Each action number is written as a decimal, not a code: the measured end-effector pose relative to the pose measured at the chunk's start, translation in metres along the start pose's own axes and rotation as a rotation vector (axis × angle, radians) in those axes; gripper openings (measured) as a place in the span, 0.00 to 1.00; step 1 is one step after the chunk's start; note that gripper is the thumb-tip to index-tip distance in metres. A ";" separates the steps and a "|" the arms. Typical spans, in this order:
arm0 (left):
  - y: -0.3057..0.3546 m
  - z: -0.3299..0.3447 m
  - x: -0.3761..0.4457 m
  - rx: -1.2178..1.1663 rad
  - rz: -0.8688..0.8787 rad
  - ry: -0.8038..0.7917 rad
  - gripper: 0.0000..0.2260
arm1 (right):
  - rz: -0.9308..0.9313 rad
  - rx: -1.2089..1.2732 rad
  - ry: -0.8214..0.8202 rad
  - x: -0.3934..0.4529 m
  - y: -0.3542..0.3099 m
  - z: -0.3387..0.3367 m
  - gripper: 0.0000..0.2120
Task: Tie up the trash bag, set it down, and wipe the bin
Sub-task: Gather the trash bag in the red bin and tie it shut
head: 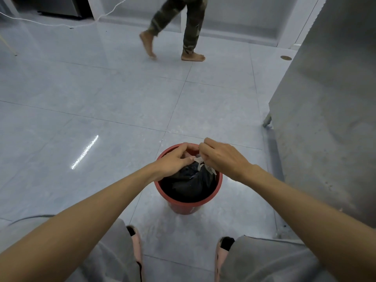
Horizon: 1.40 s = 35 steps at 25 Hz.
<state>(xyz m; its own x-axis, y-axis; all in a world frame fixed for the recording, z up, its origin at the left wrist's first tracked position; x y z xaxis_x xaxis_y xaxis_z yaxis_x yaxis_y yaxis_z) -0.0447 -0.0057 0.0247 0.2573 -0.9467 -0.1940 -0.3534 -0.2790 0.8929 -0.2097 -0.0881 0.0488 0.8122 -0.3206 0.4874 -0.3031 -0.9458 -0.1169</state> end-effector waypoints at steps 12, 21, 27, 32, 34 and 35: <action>-0.001 -0.005 -0.003 -0.064 -0.066 0.008 0.04 | 0.328 0.290 0.116 0.002 0.000 0.009 0.07; -0.023 -0.004 0.010 0.156 -0.220 0.314 0.07 | 0.305 0.210 -0.209 -0.009 0.013 0.010 0.07; -0.023 0.001 0.011 0.053 -0.264 0.363 0.12 | 0.637 0.248 -0.092 -0.004 0.000 0.027 0.07; -0.029 -0.003 0.013 0.090 -0.321 0.428 0.15 | 0.379 0.145 -0.339 -0.014 -0.019 0.037 0.11; -0.027 -0.001 0.015 -0.001 -0.339 0.406 0.13 | 0.423 0.147 -0.410 -0.022 -0.022 0.041 0.17; -0.025 0.002 0.014 -0.039 -0.327 0.398 0.10 | 0.447 0.140 -0.399 -0.025 -0.021 0.042 0.15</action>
<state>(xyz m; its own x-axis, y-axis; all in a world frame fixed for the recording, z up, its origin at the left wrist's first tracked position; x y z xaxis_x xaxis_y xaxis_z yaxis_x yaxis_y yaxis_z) -0.0339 -0.0122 -0.0015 0.6740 -0.6738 -0.3029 -0.1653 -0.5371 0.8271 -0.2029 -0.0621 0.0024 0.7540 -0.6569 0.0070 -0.6106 -0.7047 -0.3613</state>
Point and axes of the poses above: each hand's wrist, its own x-axis towards the middle knuckle, its own z-axis out of the palm, y = z × x, the point moved 1 cm from there along x, towards the middle knuckle, and after that the axes turned 13 degrees about y, right-handed, at the moved point
